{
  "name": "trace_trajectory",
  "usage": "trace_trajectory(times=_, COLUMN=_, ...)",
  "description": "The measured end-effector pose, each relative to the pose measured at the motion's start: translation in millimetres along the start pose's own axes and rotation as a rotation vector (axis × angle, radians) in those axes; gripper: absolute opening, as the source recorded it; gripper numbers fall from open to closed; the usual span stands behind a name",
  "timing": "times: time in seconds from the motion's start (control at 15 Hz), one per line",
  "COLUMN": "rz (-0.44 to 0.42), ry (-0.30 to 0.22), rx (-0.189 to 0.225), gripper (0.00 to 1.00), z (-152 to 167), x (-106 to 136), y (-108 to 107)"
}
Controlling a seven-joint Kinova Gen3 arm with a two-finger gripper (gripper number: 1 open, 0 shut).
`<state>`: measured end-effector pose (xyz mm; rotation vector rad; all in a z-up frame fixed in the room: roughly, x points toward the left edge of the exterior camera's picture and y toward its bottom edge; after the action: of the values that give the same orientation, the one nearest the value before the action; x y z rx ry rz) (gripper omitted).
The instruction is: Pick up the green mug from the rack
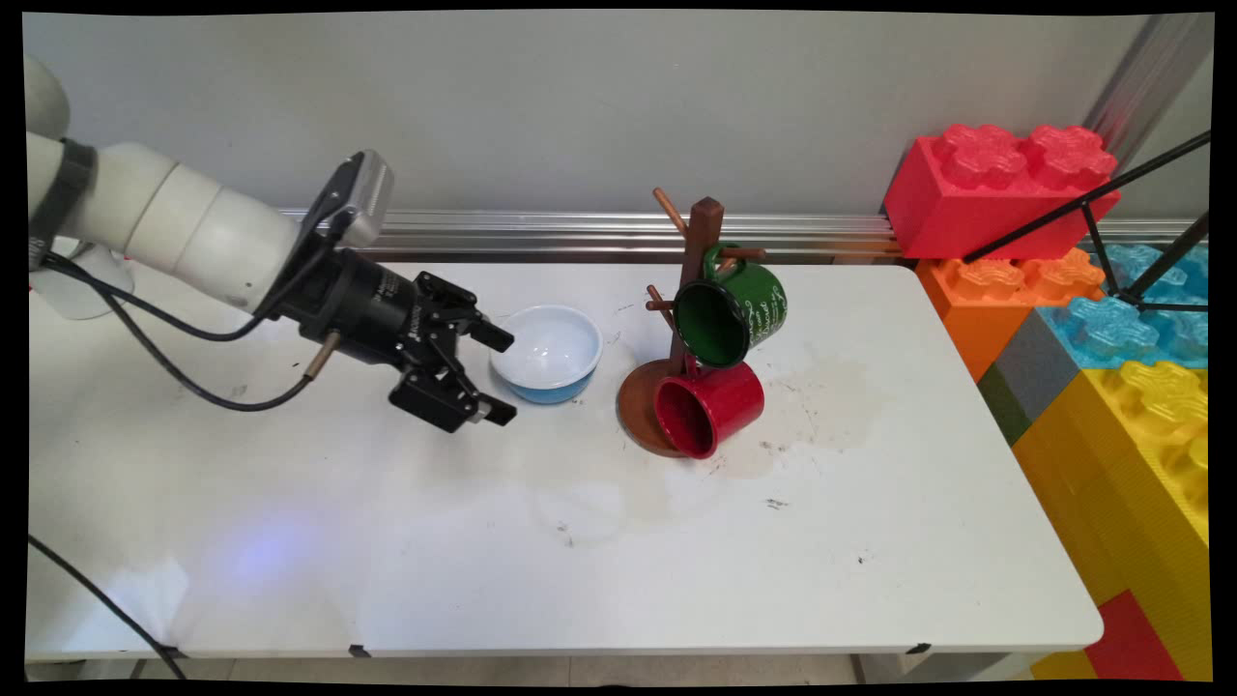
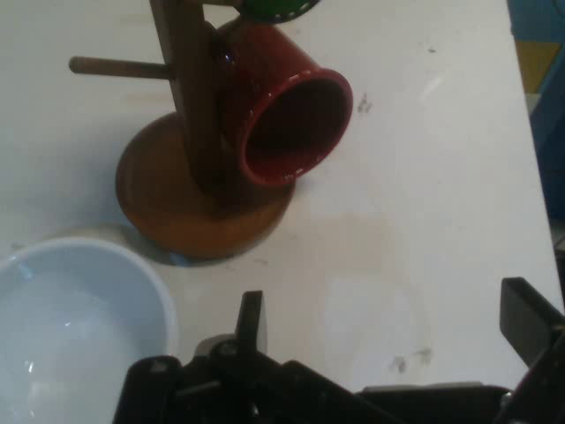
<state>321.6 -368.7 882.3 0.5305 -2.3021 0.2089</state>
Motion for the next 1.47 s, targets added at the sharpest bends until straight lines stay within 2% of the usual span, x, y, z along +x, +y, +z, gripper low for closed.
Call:
trace_trajectory(times=0.27, rz=-0.009, ry=0.006, rx=0.025, gripper=1.00, z=10.4, x=19.1, y=9.2)
trace_trajectory(times=0.87, rz=-0.053, ry=0.022, rx=0.048, gripper=1.00, z=44.2, x=80.0, y=43.6)
trace_trajectory(times=1.47, rz=-0.174, ry=0.063, rx=0.083, gripper=1.00, z=75.6, x=135.9, y=72.2)
